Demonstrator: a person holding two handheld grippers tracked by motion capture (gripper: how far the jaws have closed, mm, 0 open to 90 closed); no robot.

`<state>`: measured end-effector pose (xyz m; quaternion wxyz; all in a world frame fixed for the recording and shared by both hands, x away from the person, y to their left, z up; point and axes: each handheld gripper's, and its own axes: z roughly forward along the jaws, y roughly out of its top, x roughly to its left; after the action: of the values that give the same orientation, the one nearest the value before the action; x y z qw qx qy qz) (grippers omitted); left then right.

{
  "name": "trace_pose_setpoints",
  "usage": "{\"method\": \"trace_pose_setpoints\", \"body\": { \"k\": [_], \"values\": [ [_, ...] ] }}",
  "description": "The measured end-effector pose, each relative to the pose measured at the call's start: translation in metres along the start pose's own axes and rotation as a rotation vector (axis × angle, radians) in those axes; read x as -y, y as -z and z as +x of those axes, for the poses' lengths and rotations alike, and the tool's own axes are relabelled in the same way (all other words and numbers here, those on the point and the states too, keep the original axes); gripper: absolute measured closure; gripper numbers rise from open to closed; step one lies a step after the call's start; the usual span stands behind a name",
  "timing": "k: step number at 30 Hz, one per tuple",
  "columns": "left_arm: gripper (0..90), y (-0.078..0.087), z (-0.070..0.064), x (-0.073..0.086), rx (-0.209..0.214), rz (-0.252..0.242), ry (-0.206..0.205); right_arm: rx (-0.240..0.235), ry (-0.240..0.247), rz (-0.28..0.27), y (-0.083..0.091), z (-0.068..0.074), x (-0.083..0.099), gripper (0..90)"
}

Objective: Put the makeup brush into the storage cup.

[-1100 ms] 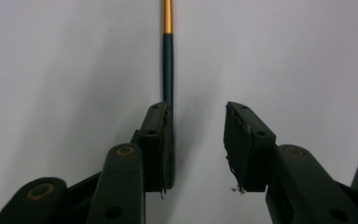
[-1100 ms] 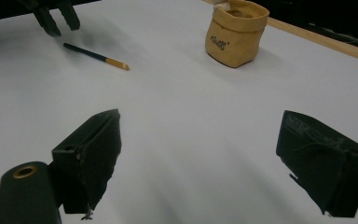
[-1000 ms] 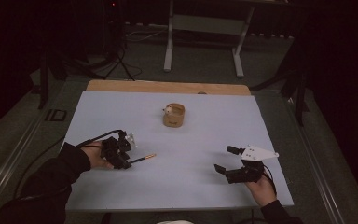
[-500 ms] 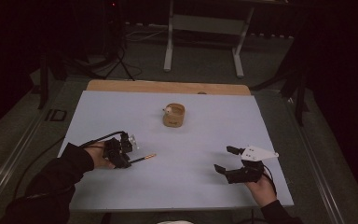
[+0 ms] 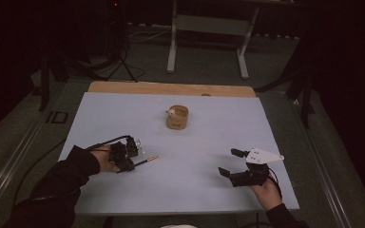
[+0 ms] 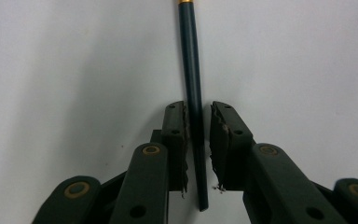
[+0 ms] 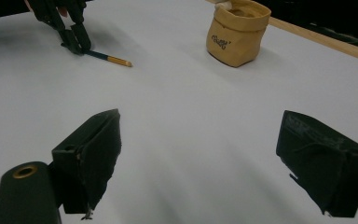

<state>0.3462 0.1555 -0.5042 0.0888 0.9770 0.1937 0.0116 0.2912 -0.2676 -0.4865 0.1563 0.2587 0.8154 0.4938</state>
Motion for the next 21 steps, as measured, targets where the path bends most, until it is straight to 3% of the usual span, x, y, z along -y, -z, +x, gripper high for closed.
{"method": "trace_pose_setpoints", "body": {
  "k": [4,12,15,16,20,21],
  "values": [
    [82.2,0.0,0.001,-0.002,0.008,0.018,0.017,0.0,0.0,0.0,0.0,0.0,0.0,13.8],
    [85.1,0.001,-0.009,-0.008,-0.054,0.069,-0.02,0.001,0.0,-0.002,0.0,0.0,0.0,13.8],
    [85.2,0.005,-0.012,-0.009,-0.054,0.048,-0.029,0.001,0.0,-0.001,0.0,0.0,0.0,13.8],
    [85.2,0.008,-0.012,-0.009,-0.048,0.031,-0.002,0.002,0.0,-0.002,0.0,0.0,0.0,13.8],
    [85.2,0.018,-0.014,-0.01,-0.07,-0.014,0.021,0.001,-0.002,-0.002,0.0,0.0,0.0,13.8],
    [85.2,0.02,-0.013,-0.01,-0.068,-0.019,0.044,0.001,-0.002,-0.002,0.0,0.0,0.0,13.8]
  ]
}}
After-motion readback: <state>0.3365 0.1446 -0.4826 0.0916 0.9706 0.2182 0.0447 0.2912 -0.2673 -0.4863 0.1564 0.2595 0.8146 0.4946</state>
